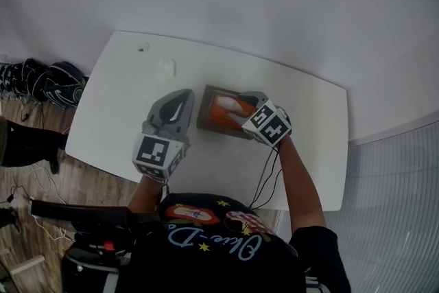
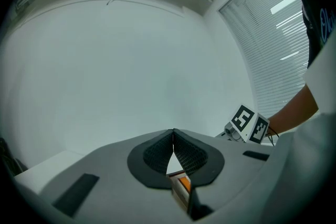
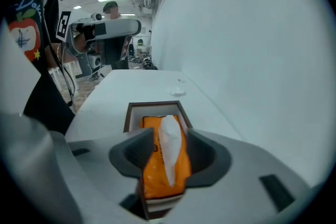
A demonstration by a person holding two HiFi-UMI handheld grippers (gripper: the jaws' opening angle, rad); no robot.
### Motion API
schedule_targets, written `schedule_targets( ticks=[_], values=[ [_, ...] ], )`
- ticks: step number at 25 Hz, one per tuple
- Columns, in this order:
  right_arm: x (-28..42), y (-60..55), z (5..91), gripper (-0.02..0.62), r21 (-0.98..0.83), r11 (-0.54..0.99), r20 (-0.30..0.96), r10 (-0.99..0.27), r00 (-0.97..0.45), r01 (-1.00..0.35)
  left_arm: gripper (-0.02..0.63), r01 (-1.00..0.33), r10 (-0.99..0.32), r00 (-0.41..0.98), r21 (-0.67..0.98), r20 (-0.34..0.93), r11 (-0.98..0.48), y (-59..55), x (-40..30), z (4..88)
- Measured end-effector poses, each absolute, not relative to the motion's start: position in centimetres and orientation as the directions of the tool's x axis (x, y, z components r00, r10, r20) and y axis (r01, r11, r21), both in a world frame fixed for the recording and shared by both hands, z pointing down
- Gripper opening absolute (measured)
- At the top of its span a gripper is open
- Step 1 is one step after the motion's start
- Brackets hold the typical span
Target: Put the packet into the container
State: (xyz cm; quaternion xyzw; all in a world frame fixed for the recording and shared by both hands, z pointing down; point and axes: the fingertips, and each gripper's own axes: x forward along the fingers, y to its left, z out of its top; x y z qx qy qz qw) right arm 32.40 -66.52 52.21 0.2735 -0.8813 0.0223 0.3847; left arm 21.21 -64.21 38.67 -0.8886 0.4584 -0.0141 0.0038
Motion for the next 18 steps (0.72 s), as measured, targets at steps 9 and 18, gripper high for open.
schedule_targets(
  ticks=[9,18],
  values=[
    [32.9,-65.7,49.9,0.029,0.184,0.725,0.506,-0.649,-0.568,-0.664,0.009,-0.813,-0.814,0.581,-0.025,0.025,-0.581,-63.8,21.8,39.5],
    [34.0,-64.3,46.7,0.015,0.051,0.584,0.327,-0.776,-0.539,-0.810,0.009,-0.802,-0.803,0.595,-0.032,0.035,-0.596,-63.1,22.2,39.4]
  ],
)
